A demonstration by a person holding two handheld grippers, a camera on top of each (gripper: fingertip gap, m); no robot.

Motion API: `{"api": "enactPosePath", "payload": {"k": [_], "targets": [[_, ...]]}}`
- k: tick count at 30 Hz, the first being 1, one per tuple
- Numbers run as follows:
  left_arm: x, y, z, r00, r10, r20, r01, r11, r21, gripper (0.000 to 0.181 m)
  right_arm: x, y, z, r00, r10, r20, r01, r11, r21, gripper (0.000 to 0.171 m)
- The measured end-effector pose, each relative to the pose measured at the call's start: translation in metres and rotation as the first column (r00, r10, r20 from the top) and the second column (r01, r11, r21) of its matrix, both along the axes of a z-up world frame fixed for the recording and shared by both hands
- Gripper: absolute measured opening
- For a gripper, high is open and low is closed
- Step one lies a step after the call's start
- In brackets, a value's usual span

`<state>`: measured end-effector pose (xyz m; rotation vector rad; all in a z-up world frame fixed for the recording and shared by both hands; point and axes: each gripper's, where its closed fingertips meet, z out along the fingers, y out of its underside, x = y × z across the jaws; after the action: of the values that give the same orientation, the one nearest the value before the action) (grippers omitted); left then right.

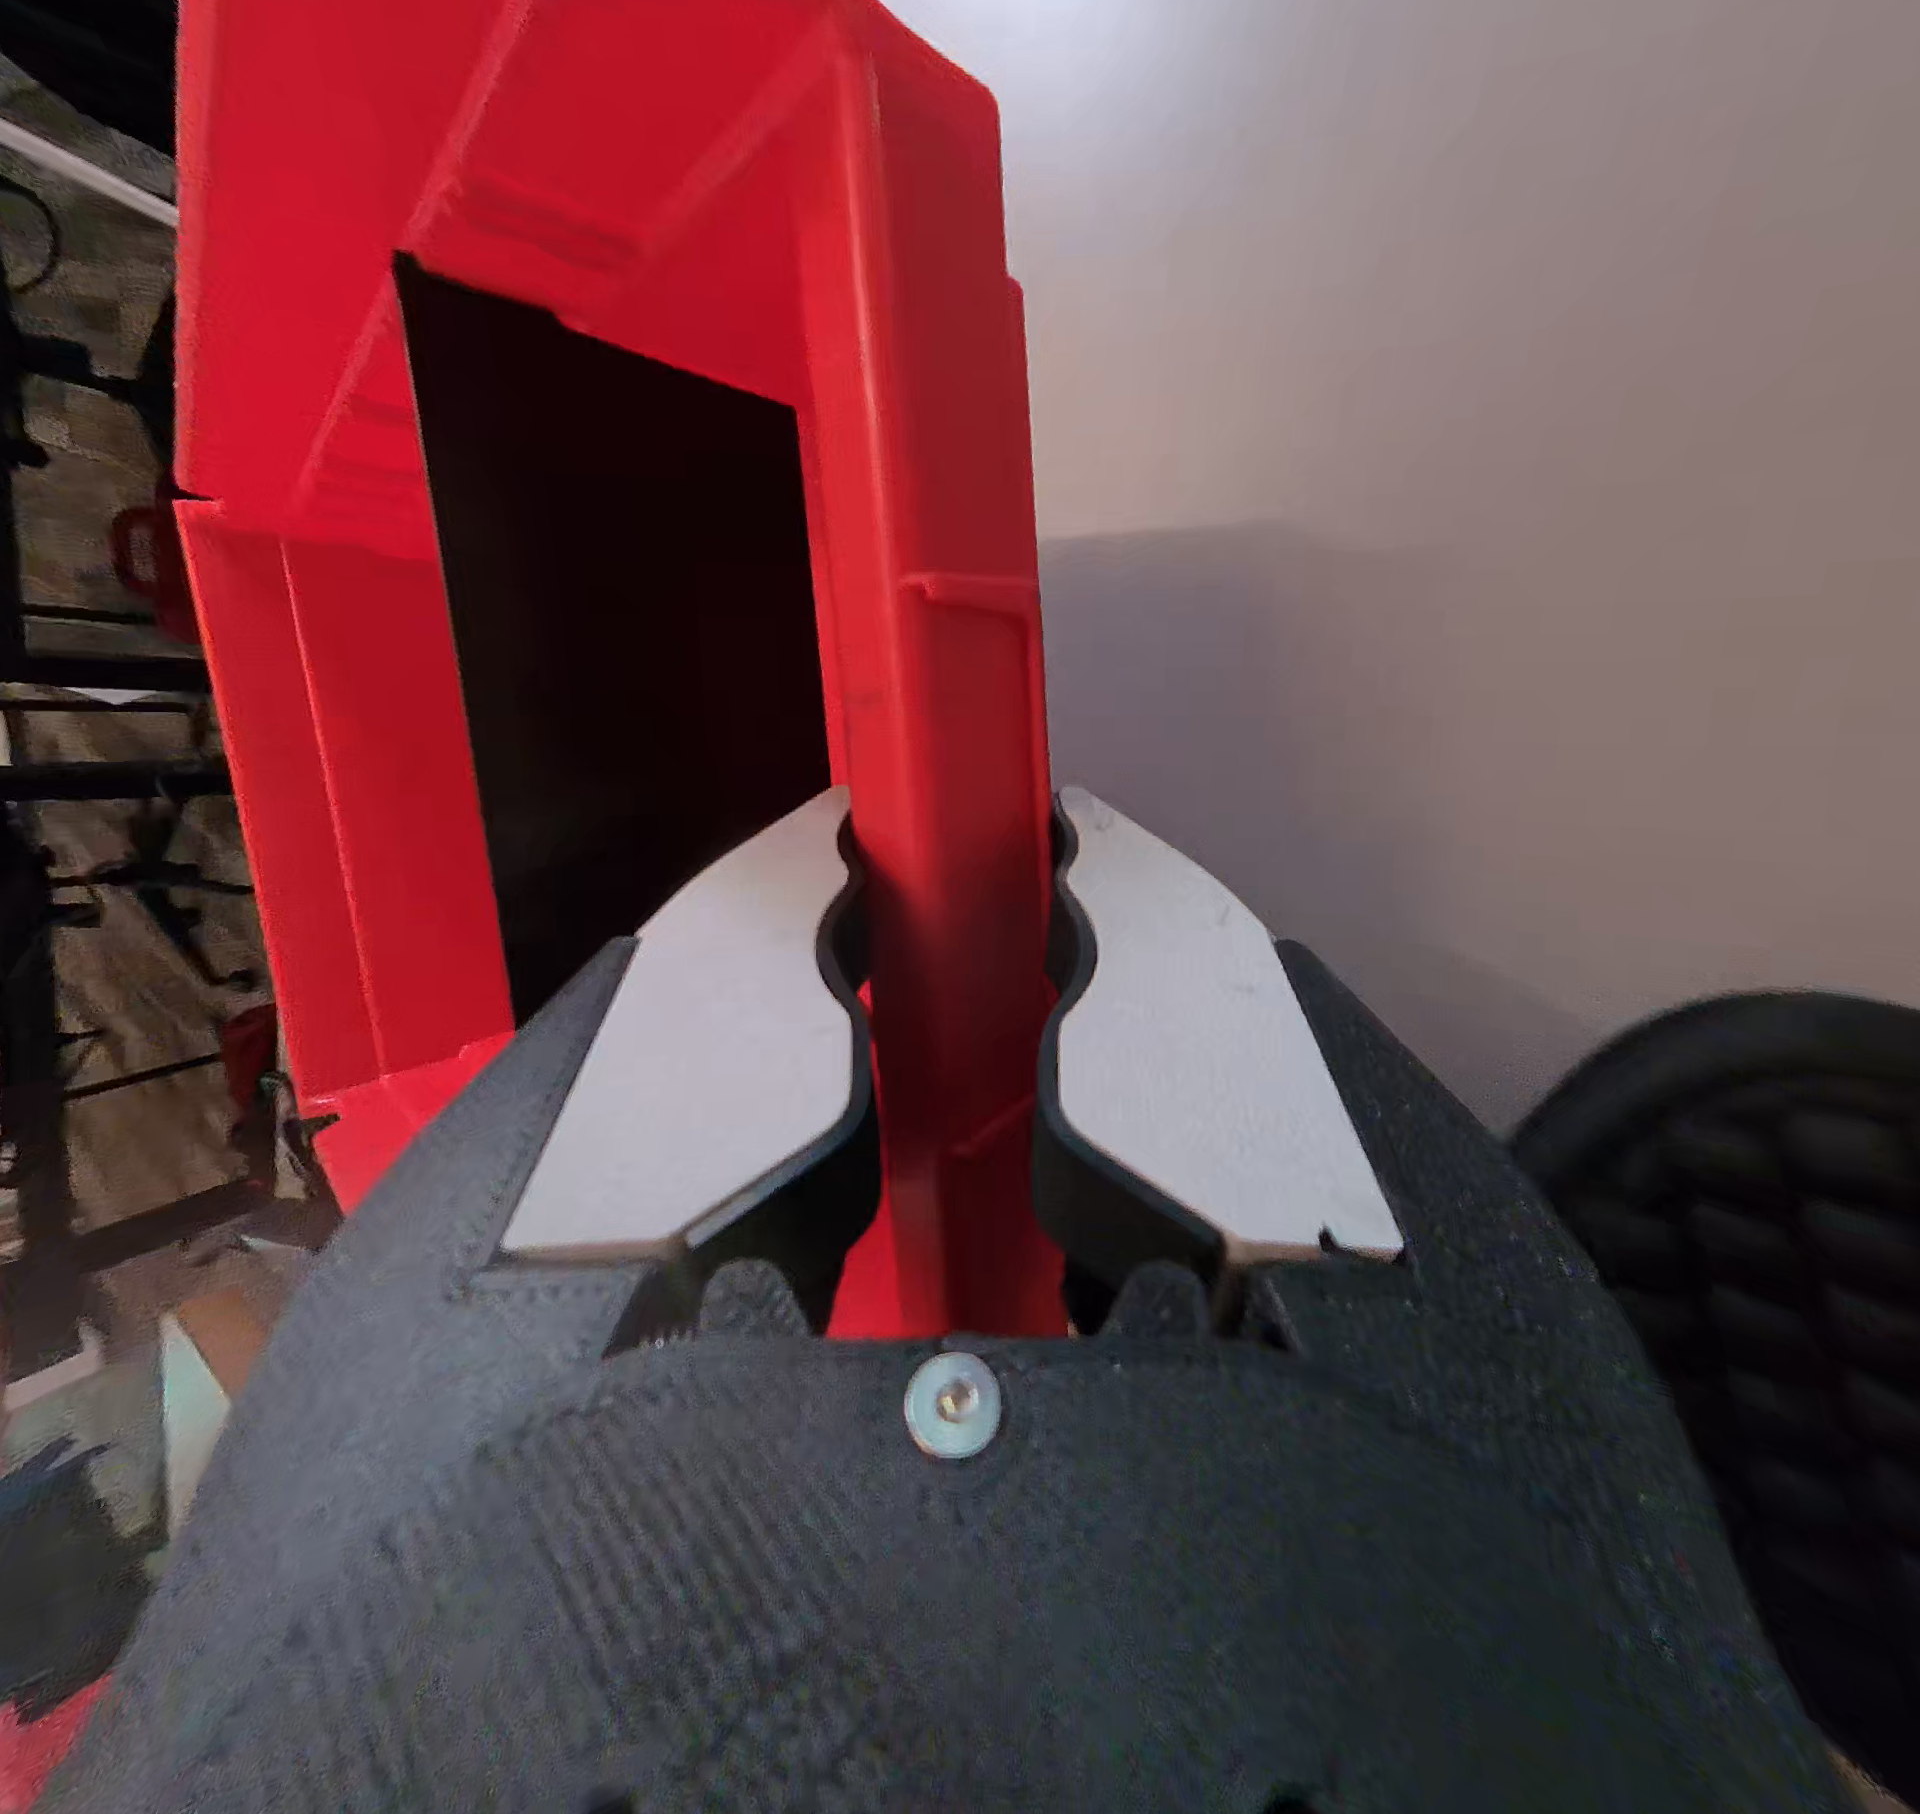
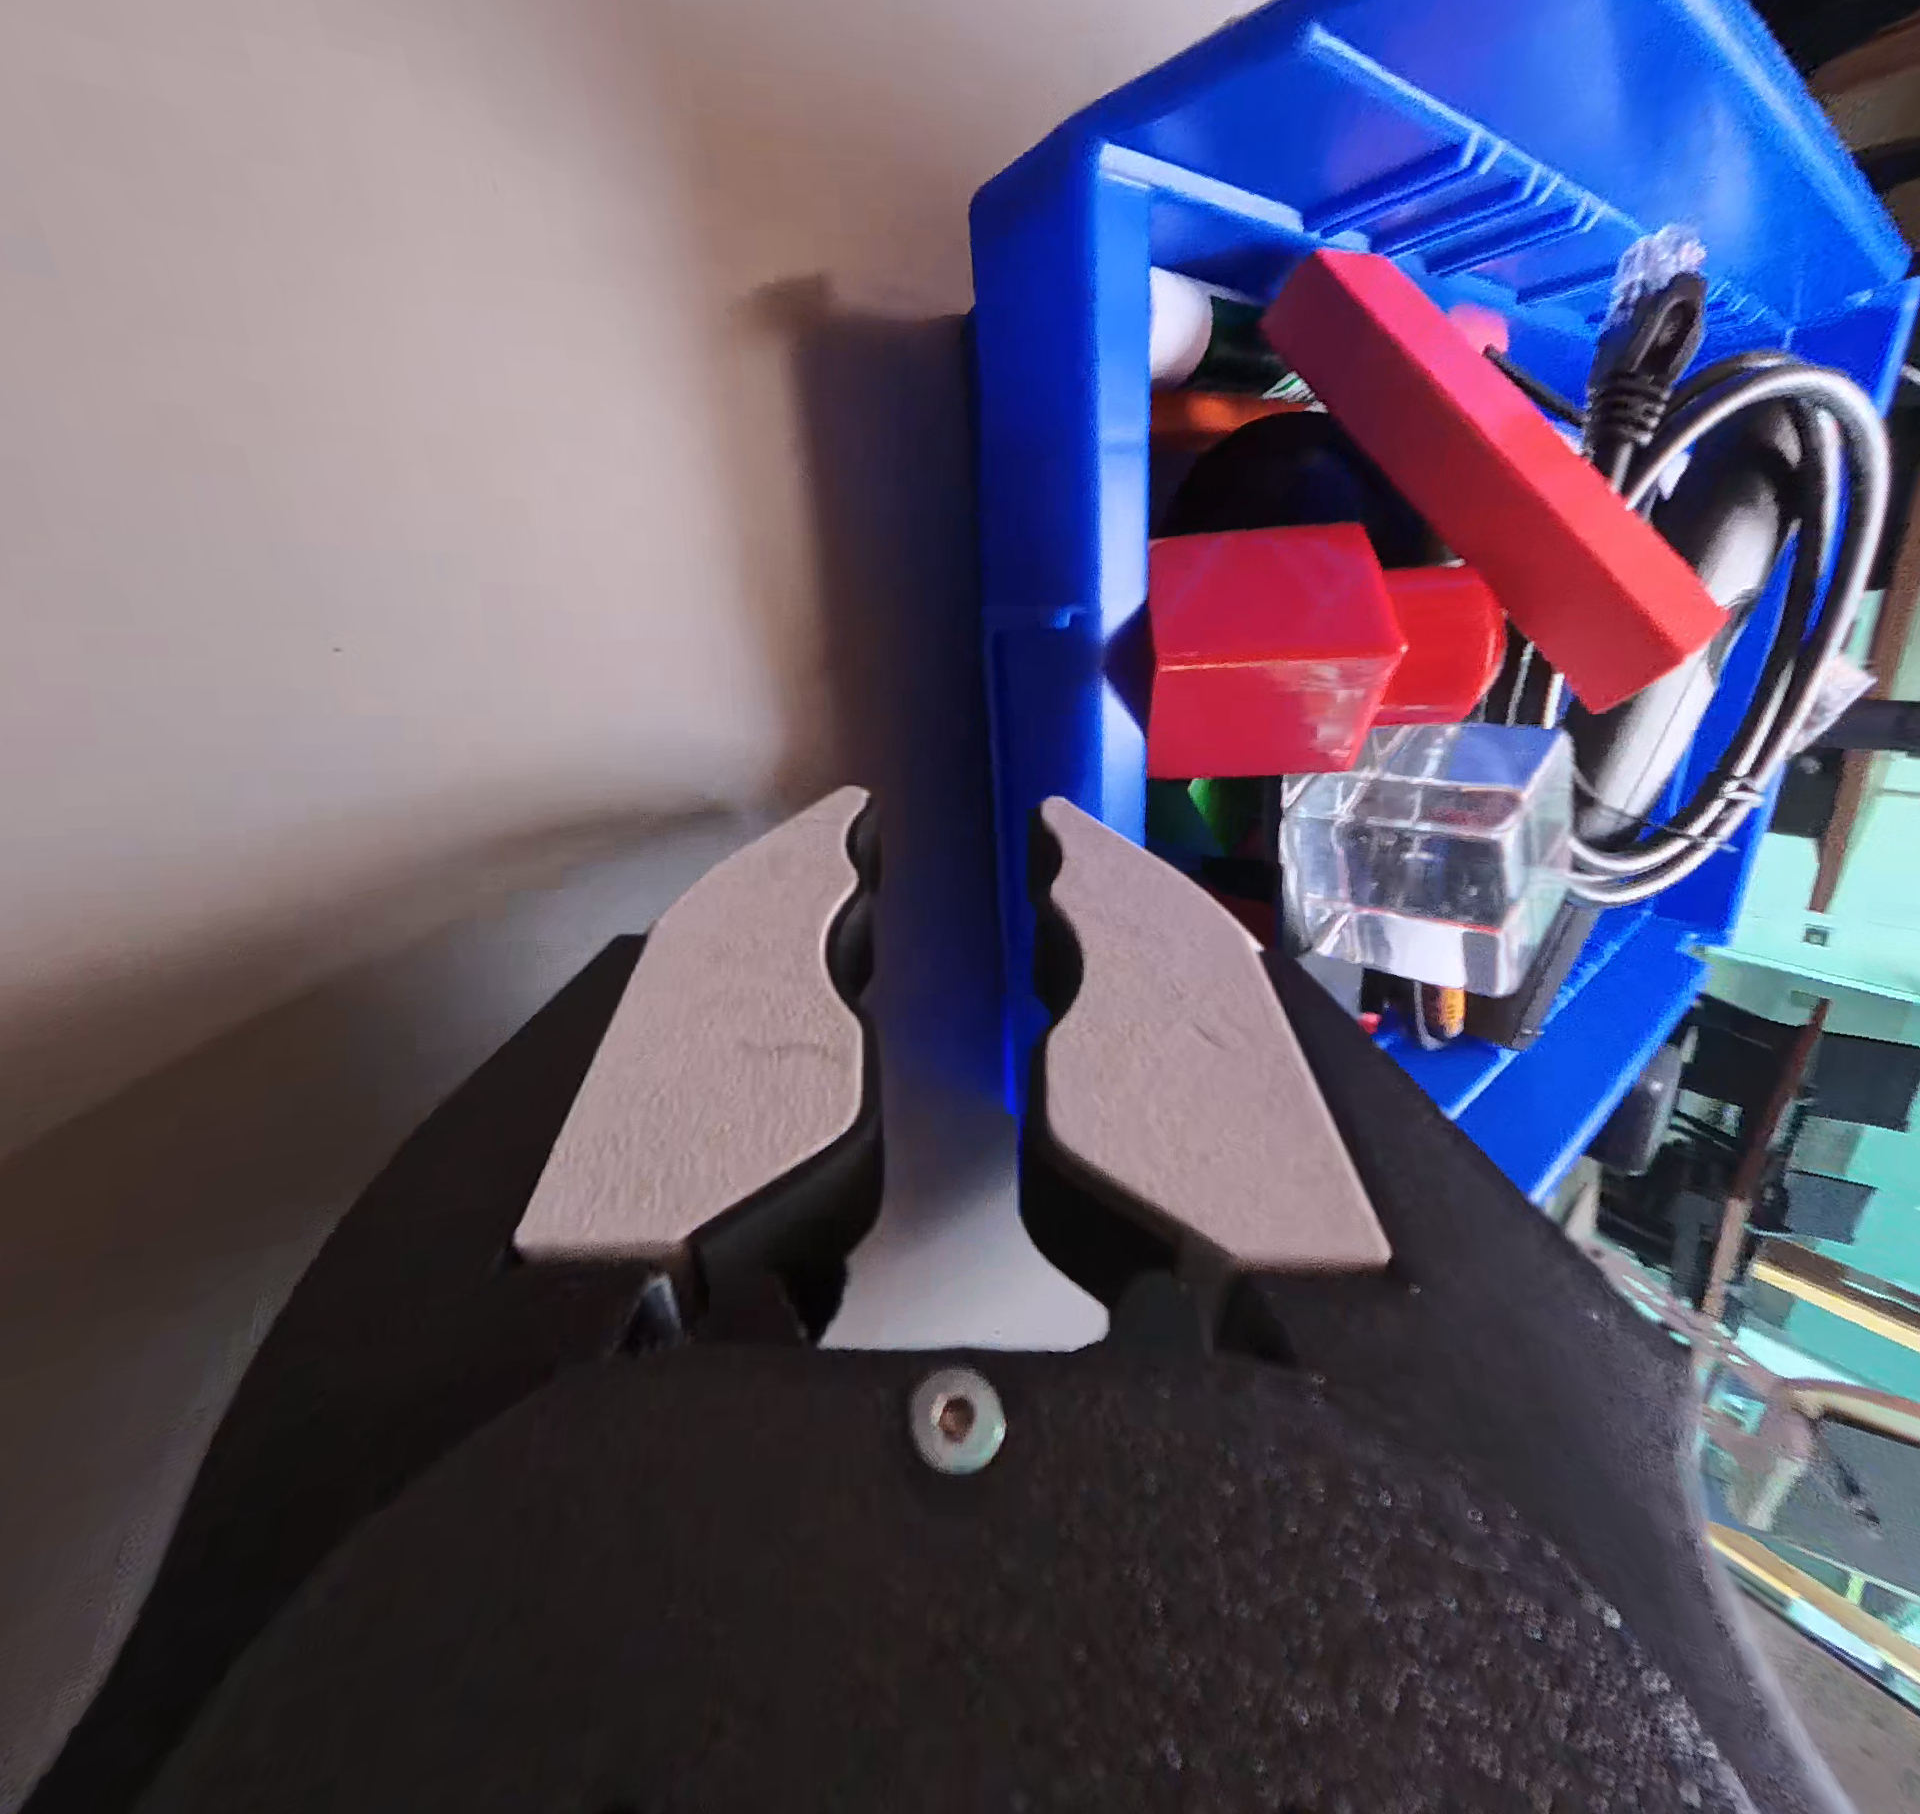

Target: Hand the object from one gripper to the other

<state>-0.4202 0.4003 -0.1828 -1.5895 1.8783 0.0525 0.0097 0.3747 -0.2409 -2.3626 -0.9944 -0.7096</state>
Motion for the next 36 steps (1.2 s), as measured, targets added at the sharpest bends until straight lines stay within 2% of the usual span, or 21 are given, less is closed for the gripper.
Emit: {"api": "enactPosePath", "payload": {"k": [4, 7, 9, 12, 14, 17, 19, 22, 27, 32, 36], "targets": [[0.025, 0.016, -0.035, 0.997, -0.019, -0.068, 0.026, 0.994, 0.103, 0.032, -0.002, 0.011, -0.003, 0.997, 0.036, 0.062, -0.037, 0.999, 0.011, 0.012], [0.046, 0.03, -0.053, 0.997, -0.036, -0.067, 0.047, 0.986, 0.162, 0.032, -0.013, 0.015, 0.005, 0.995, 0.077, 0.07, -0.081, 0.995, 0.056, 0.024], [0.059, 0.039, -0.058, 0.996, -0.067, -0.066, 0.079, 0.979, 0.189, 0.031, -0.015, 0.017, 0.016, 0.993, 0.081, 0.081, -0.088, 0.993, 0.083, 0.04], [0.077, 0.055, -0.063, 0.993, -0.104, -0.059, 0.114, 0.972, 0.206, 0.031, -0.011, 0.023, 0.015, 0.999, 0.041, 0.011, -0.042, 0.998, 0.047, 0.046], [0.085, 0.066, -0.066, 0.992, -0.11, -0.063, 0.121, 0.97, 0.211, 0.033, 0.0, 0.032, 0.012, 0.997, 0.044, 0.057, -0.046, 0.998, 0.033, 0.04], [0.089, 0.072, -0.069, 0.997, -0.06, -0.054, 0.069, 0.982, 0.177, 0.046, 0.003, 0.039, -0.001, 0.997, 0.053, 0.051, -0.052, 0.998, -0.026, 0.03], [0.088, 0.072, -0.065, 0.999, -0.037, -0.02, 0.04, 0.981, 0.188, 0.048, 0.002, 0.043, -0.001, 0.997, 0.067, 0.049, -0.066, 0.997, -0.031, 0.03], [0.084, 0.064, -0.056, 0.998, -0.015, 0.054, 0.005, 0.981, 0.194, 0.048, 0.002, 0.043, -0.001, 0.995, 0.088, 0.05, -0.087, 0.996, -0.031, 0.03], [0.089, 0.028, -0.012, 0.956, -0.015, 0.294, -0.029, 0.989, 0.144, 0.045, -0.025, 0.024, 0.0, 0.986, 0.158, 0.056, -0.156, 0.987, -0.041, 0.03], [0.122, -0.028, 0.018, 0.857, -0.006, 0.515, 0.038, 0.998, -0.052, 0.041, -0.105, -0.014, 0.0, 0.958, 0.287, -0.007, -0.287, 0.958, -0.026, 0.029], [0.145, -0.059, 0.017, 0.817, 0.054, 0.574, 0.054, 0.984, -0.168, 0.045, -0.182, -0.058, 0.003, 0.908, 0.403, -0.112, -0.405, 0.914, 0.0, 0.029]]}}
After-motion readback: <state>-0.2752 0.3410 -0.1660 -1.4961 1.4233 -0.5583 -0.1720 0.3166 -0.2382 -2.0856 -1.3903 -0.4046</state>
